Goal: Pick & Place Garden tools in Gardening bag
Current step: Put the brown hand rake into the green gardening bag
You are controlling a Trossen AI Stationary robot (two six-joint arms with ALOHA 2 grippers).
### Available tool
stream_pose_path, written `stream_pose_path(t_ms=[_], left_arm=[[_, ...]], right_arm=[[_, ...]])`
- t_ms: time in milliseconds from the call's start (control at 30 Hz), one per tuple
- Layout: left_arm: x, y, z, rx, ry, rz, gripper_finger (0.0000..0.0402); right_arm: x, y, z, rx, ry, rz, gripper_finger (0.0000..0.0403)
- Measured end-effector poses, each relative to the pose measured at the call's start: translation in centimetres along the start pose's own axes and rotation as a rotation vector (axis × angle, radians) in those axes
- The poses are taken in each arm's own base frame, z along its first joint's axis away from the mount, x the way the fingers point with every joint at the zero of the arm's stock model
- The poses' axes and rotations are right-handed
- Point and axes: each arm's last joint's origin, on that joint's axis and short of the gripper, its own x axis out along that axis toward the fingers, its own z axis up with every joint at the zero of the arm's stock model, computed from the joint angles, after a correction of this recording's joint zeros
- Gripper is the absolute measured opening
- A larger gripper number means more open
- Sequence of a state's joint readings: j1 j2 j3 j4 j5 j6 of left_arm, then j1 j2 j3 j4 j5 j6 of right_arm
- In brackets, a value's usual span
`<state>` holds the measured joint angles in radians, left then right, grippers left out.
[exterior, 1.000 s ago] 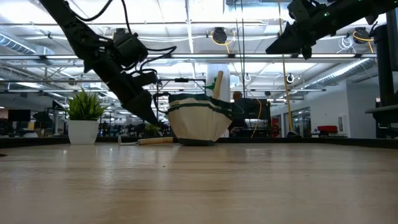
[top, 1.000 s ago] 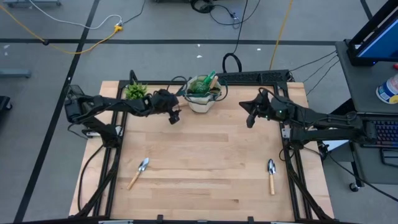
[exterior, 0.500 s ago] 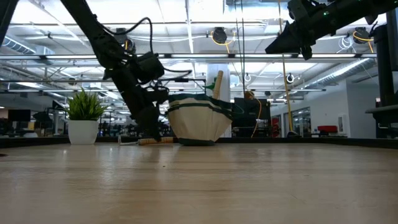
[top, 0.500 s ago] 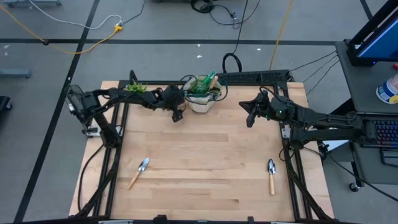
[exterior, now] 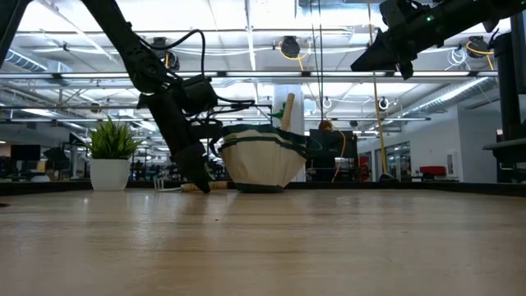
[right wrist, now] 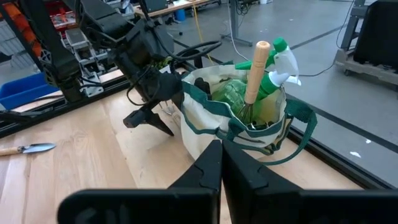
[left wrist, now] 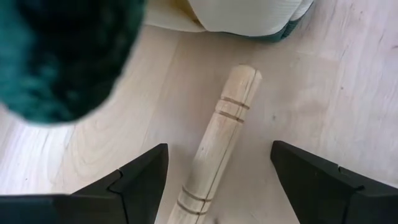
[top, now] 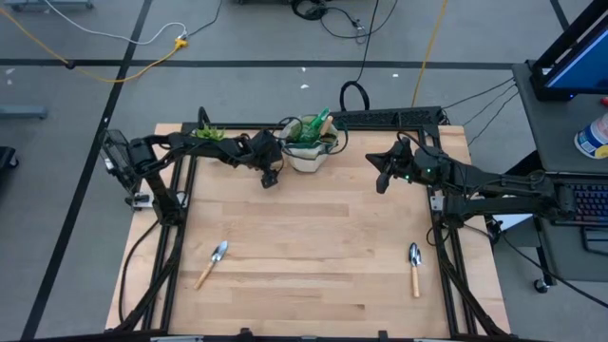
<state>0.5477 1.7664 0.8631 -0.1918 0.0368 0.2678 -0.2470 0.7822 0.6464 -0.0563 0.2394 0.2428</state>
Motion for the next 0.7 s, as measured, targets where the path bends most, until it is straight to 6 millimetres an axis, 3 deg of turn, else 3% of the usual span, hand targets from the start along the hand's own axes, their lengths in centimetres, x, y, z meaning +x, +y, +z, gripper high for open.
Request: stream_pose_path(t_ms=[200,600,700], left_arm=[[0.0,-0.5,-0.3,-0.079,0.045,0.014,0.0270],[0.1,-1.9,-0.3,-0.169,0.061,-0.072,0.0076],[0.1,-2.3,-0.2,-0.197,0.063,-0.089,0.0063]], right_arm=[[0.0,0.0,0.0,0.000,0.000,0.000,0.0001],[0.0,0.0,0.0,-0.023,-0.001,-0.003,0.0001],[0.0,0.0,0.0,-0.027,-0.001,-0.003,0.0001]])
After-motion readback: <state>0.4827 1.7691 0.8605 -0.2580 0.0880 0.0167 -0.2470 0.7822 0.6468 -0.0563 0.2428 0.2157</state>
